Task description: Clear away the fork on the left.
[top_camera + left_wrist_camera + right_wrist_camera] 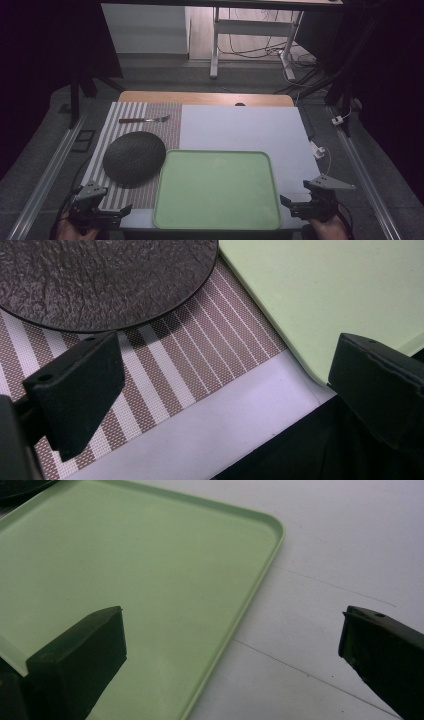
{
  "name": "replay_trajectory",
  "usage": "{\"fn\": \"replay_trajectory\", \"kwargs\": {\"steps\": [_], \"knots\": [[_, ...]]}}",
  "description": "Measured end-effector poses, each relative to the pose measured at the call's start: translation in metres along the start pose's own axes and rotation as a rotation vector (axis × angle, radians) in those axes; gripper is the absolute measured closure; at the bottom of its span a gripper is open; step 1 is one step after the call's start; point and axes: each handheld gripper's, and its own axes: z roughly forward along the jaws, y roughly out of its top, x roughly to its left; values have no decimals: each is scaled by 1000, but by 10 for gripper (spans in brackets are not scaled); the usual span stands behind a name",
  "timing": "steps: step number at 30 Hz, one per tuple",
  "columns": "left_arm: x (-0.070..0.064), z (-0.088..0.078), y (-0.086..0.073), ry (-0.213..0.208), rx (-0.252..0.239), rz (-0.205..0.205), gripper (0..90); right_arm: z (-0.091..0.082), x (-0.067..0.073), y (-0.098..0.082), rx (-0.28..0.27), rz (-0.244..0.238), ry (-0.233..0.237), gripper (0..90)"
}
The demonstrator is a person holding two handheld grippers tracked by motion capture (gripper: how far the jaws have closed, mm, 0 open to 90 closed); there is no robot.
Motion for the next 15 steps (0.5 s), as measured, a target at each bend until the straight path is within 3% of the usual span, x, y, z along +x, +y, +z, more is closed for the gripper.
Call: {"fn": "replay_trajectory", "kwargs": {"steps": [15], "knots": [[5, 1, 5, 10, -20, -12, 36, 1, 0, 0, 7, -3, 6, 0]]}}
